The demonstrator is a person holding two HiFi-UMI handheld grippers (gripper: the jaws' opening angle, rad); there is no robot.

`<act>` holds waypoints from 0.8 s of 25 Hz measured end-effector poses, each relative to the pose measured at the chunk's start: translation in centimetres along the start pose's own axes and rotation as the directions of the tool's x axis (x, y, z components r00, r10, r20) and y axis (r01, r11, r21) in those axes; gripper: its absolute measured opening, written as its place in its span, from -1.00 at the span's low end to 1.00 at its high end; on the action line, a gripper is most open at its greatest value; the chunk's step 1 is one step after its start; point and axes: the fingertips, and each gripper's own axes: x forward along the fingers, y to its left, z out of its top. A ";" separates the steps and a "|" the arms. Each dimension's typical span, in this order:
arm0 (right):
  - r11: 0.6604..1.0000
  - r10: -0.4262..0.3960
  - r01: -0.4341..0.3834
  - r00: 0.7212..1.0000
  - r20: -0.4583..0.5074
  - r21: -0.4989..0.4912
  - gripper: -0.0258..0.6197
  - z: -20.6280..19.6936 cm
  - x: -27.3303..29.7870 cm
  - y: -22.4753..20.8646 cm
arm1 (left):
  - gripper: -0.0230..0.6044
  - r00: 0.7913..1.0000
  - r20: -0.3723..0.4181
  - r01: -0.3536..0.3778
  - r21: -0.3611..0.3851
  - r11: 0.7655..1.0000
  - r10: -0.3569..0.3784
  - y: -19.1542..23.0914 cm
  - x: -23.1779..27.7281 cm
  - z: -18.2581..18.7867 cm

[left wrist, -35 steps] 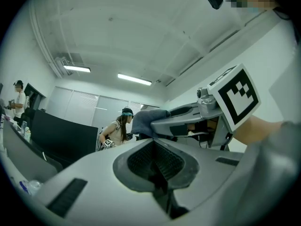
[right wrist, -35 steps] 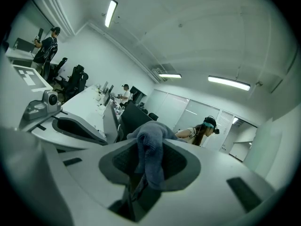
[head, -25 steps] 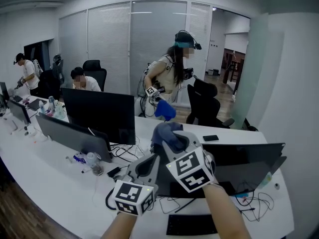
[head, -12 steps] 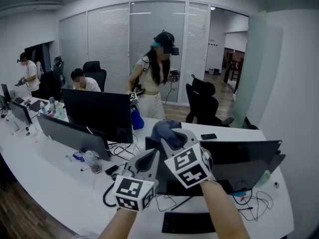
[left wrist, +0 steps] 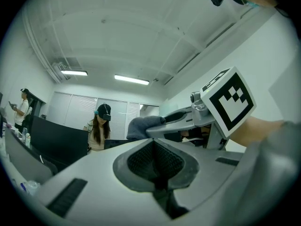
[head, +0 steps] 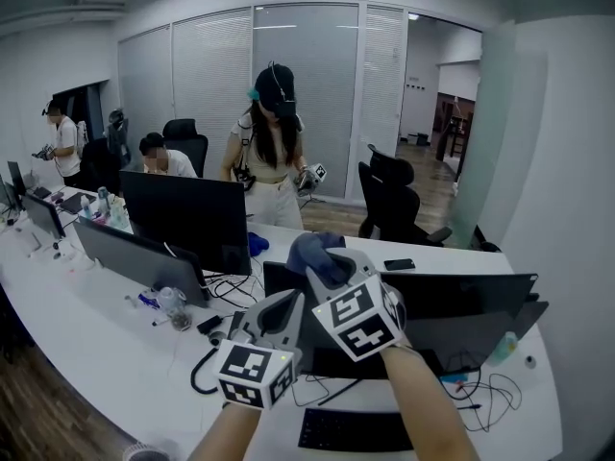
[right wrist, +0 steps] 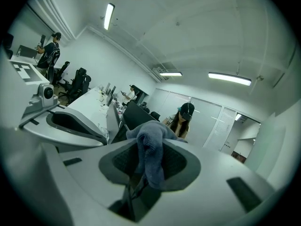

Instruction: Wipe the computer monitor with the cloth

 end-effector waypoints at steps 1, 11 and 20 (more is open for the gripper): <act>1.000 0.002 -0.002 1.000 0.002 0.001 -0.54 -0.1 -0.2 -0.1 | -0.91 1.000 -0.002 -0.003 -0.001 1.000 0.003 -0.2 0.1 -0.1; 1.000 0.013 -0.013 1.000 0.013 0.011 -0.54 -1.5 -1.8 -1.7 | -0.91 1.000 -0.010 -0.004 0.008 1.000 0.004 -2.9 1.7 -0.1; 1.000 0.009 -0.009 1.000 0.010 -0.003 -0.54 -2.7 -3.3 -3.2 | -0.91 0.999 -0.033 -0.009 0.024 1.000 0.010 -5.3 2.7 -0.4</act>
